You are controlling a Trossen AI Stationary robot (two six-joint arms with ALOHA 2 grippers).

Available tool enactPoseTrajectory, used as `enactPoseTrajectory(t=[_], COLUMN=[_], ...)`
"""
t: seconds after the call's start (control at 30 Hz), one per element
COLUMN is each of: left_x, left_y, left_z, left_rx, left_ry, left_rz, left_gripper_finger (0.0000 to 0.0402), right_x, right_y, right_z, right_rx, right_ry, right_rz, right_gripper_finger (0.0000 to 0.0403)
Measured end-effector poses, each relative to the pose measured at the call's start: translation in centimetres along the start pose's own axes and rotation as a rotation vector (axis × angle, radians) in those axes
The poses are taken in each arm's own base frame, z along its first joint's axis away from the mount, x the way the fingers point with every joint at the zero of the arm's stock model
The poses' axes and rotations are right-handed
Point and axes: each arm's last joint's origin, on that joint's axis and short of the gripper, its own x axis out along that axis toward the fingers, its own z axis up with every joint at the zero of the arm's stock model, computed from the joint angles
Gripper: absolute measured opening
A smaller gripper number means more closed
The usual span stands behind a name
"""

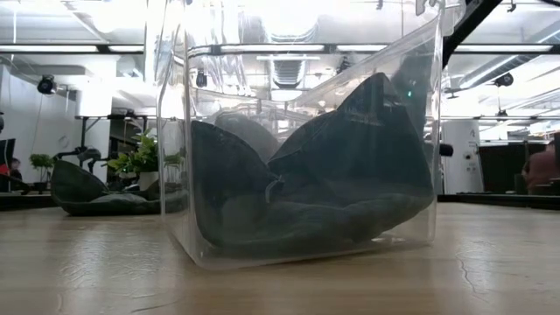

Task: Pick & Place hat
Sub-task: Put the brown cap into the top transparent bin

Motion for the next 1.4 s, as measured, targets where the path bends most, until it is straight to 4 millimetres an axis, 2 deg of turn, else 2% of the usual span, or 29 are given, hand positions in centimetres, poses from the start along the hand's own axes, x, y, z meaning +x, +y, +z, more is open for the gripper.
enactPoseTrajectory(t=[0.1,0.23,0.4,0.57,0.7,0.87,1.1,1.23,1.4], left_x=[0.0,0.0,0.0,0.0,0.0,0.0,0.0,0.0,0.0], left_y=[0.0,0.0,0.0,0.0,0.0,0.0,0.0,0.0,0.0], left_z=[0.0,0.0,0.0,0.0,0.0,0.0,0.0,0.0,0.0], left_rx=[0.0,0.001,-0.015,-0.016,-0.017,-0.025,-0.049,-0.053,-0.053], left_ry=[0.0,0.001,0.001,0.001,0.0,-0.001,-0.002,-0.002,-0.003], left_rz=[0.0,0.0,0.0,0.0,0.0,0.0,0.0,0.0,0.0], left_gripper_finger=[0.0103,0.0103,0.0103,0.0103,0.0103,0.0103,0.0103,0.0103,0.0103], right_x=[1.2,1.5,0.1,-1.5,-2.2,-2.3,-1.4,-0.5,0.6], right_y=[0.1,0.5,1.0,1.5,1.8,1.8,1.2,0.9,0.2], right_z=[0.3,0.9,1.7,2.6,3.1,2.9,2.1,1.5,0.9], right_rx=[-0.02,-0.05,-0.092,-0.156,-0.176,-0.175,-0.164,-0.172,-0.142], right_ry=[0.015,0.012,-0.035,-0.067,-0.081,-0.054,0.014,0.037,0.059], right_rz=[0.004,0.009,0.033,0.047,0.068,0.075,0.103,0.134,0.154], right_gripper_finger=[0.0235,0.0207,0.0142,0.0034,0.0012,0.001,0.0021,0.0058,0.0137])
